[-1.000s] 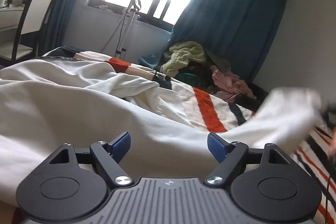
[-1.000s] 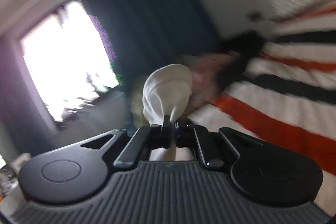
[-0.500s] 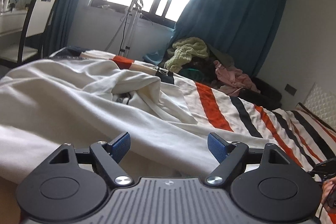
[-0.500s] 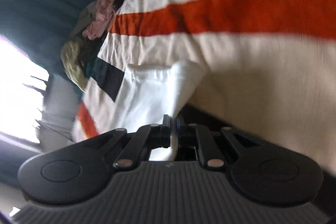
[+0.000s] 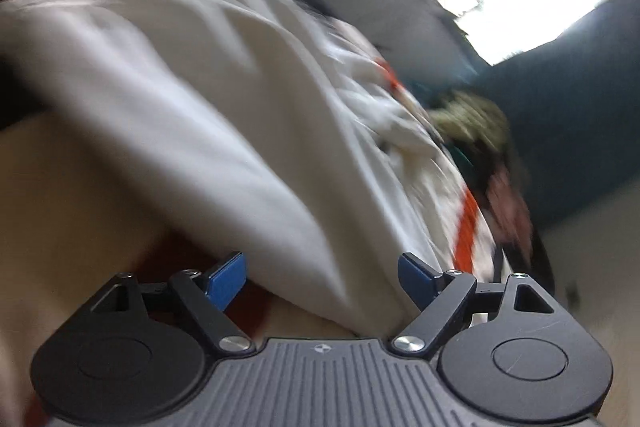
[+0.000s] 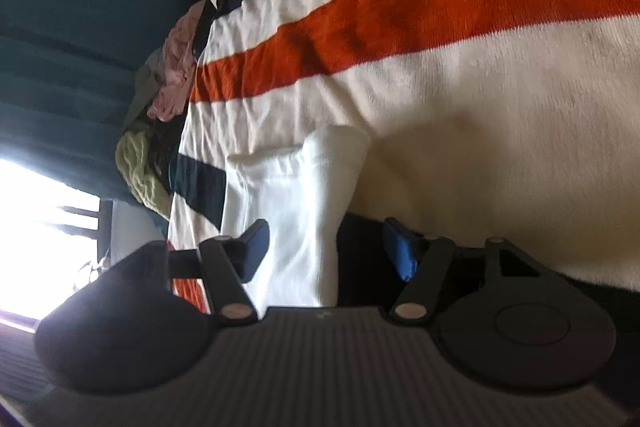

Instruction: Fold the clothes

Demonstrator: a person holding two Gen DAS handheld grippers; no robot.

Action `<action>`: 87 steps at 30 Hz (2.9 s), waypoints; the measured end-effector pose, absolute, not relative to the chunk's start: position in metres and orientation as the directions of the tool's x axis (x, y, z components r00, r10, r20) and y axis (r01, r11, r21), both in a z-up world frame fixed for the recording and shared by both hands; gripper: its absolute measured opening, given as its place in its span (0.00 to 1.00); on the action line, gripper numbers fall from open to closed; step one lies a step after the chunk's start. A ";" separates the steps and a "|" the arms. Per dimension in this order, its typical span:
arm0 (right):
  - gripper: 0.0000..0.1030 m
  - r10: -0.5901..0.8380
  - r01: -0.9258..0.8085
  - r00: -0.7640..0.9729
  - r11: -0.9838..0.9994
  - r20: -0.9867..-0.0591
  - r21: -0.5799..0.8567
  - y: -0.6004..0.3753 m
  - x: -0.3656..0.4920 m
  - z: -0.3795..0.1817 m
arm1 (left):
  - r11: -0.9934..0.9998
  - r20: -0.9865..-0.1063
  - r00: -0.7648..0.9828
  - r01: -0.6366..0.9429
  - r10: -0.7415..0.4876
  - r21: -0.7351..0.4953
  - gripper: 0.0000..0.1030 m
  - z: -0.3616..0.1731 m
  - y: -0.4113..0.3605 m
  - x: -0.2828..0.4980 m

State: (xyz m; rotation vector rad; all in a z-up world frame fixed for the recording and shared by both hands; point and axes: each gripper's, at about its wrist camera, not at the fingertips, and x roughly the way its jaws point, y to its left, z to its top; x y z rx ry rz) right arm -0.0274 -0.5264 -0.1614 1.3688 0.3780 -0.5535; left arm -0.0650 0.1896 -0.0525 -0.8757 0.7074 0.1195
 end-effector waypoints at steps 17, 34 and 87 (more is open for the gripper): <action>0.35 -0.161 0.589 0.799 0.024 -0.579 0.808 -0.545 -0.023 -0.179 | 0.374 -0.625 0.779 -0.562 -0.061 -0.738 0.80 -0.073 0.296 -0.054; 0.05 -0.322 0.591 0.784 0.122 -0.531 0.798 -0.551 -0.043 -0.149 | 0.403 -0.582 0.812 -0.550 0.053 -0.731 0.07 -0.024 0.350 -0.071; 0.79 -0.070 0.118 0.977 0.964 -0.200 0.240 -0.288 -0.071 0.000 | 0.981 -0.412 0.896 0.105 -0.164 -0.162 0.87 0.063 0.035 -0.075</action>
